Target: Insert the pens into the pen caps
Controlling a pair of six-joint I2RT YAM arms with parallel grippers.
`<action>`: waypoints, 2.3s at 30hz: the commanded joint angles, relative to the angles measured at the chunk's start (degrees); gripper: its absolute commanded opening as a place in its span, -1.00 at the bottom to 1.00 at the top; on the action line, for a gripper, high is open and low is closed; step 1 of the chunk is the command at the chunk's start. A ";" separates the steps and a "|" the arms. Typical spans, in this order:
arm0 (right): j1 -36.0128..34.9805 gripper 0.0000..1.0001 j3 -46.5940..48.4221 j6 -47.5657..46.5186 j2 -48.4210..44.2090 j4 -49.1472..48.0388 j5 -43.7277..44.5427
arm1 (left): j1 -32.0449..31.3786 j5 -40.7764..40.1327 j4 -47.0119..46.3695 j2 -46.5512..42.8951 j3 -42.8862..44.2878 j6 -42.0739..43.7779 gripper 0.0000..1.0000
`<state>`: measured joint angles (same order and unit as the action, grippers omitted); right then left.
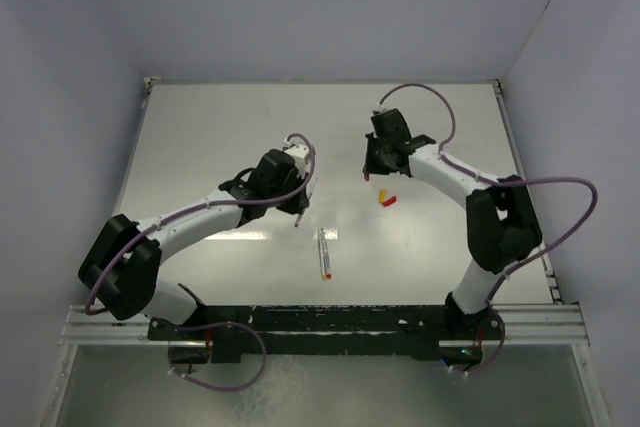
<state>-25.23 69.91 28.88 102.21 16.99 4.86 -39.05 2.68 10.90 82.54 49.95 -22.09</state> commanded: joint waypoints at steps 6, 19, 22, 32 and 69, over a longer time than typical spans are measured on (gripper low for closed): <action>-0.25 -1.00 -2.27 -4.45 -19.66 -13.30 -2.49 | 0.22 4.92 -7.81 0.35 5.06 -1.26 -1.00; -0.17 -1.00 -15.48 -0.15 -33.59 -38.54 -9.13 | 0.23 15.84 -21.46 -0.93 7.86 -7.29 -1.00; -0.17 -1.00 -17.90 0.22 -35.57 -43.54 -10.09 | 0.30 17.79 -25.67 -0.93 7.69 -8.99 -1.00; -0.17 -1.00 -23.19 2.28 -39.08 -54.62 -10.69 | 0.22 24.98 -42.57 0.49 4.86 -15.30 -1.00; -0.17 -1.00 -24.55 6.18 -40.23 -55.29 -10.75 | 0.28 23.06 -43.15 -0.36 3.86 -13.86 -1.00</action>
<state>-25.23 45.39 34.57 62.54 -36.01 -5.56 -39.05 25.50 -29.08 83.57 53.49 -36.84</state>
